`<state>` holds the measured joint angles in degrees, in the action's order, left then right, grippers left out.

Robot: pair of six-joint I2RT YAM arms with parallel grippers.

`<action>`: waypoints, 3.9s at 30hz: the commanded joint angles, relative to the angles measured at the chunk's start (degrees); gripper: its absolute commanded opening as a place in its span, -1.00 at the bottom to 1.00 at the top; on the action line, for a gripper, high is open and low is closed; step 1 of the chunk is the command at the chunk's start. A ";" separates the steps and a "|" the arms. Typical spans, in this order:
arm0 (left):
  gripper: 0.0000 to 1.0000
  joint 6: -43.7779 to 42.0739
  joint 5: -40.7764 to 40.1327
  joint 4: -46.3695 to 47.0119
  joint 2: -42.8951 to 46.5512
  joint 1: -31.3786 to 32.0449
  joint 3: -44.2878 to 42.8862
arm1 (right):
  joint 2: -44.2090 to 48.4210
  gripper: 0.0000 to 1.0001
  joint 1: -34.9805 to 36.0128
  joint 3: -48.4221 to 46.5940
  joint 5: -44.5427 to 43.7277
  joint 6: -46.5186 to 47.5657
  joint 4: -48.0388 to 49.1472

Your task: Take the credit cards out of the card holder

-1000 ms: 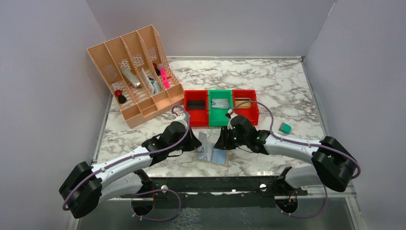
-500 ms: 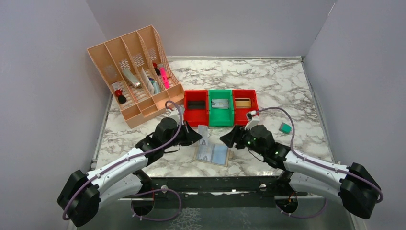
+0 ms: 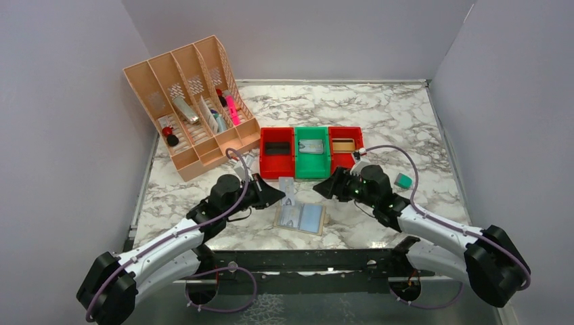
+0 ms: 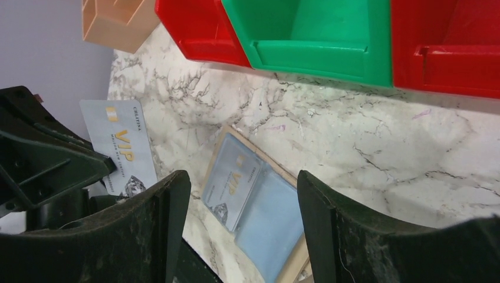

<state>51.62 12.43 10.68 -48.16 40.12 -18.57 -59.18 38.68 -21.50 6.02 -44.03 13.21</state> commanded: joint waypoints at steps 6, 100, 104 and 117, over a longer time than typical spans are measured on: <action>-1.00 0.20 7.50 9.14 1.43 -0.22 1.46 | -8.91 0.43 -3.43 3.66 29.48 -8.06 26.65; 0.98 -26.78 -43.42 -39.30 0.48 -0.91 -20.36 | -29.85 -0.98 -4.36 -35.62 -7.67 55.07 -7.71; 0.98 -27.49 -42.96 -39.41 0.74 -1.16 -20.63 | -33.97 -0.98 -2.88 -37.16 -11.53 61.11 -7.06; 0.98 -29.14 -38.46 -39.38 0.43 -2.64 -21.25 | -41.93 -0.98 -0.93 -37.05 -24.14 73.27 0.41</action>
<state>23.77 -28.62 -28.88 -47.68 38.41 -39.09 -98.83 37.67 -56.80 -15.77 25.30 12.51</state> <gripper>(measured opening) 0.987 0.016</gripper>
